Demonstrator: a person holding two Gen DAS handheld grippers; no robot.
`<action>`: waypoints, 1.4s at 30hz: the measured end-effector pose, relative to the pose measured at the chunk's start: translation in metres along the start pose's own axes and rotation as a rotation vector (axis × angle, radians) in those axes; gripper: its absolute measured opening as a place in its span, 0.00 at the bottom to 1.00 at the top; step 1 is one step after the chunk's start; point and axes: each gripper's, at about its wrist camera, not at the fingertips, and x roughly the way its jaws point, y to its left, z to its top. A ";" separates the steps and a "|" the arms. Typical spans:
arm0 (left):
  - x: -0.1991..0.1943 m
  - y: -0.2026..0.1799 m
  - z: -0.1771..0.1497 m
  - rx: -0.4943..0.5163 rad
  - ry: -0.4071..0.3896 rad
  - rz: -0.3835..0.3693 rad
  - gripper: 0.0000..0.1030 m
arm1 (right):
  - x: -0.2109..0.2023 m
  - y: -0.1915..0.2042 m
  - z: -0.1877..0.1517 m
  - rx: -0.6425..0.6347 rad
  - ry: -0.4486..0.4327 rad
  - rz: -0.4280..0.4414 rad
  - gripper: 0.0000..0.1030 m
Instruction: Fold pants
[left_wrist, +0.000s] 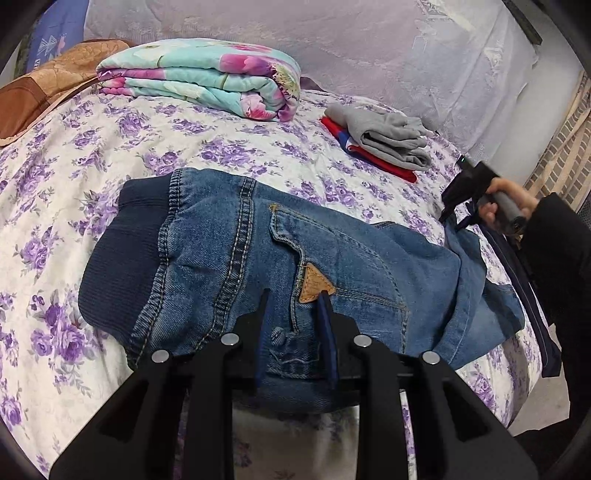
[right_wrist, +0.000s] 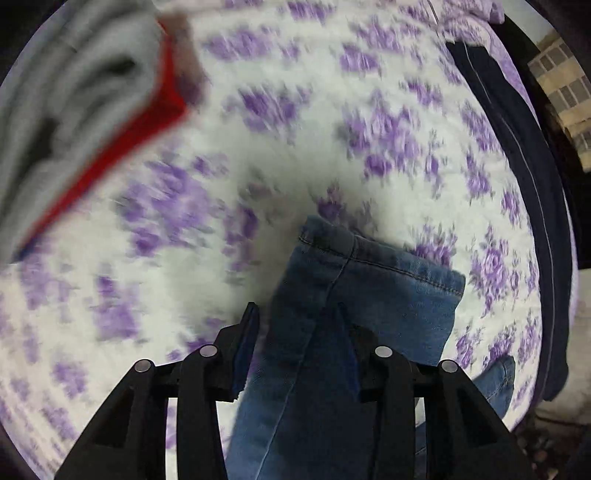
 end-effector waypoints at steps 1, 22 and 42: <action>0.000 0.000 0.000 0.000 0.000 -0.001 0.23 | -0.003 -0.002 -0.002 0.001 -0.031 -0.001 0.24; -0.001 -0.004 -0.003 0.029 -0.005 0.014 0.23 | 0.019 -0.288 -0.220 0.199 -0.245 0.481 0.10; -0.002 -0.129 0.004 0.220 0.087 -0.195 0.21 | -0.081 -0.154 -0.261 -0.440 -0.537 0.635 0.42</action>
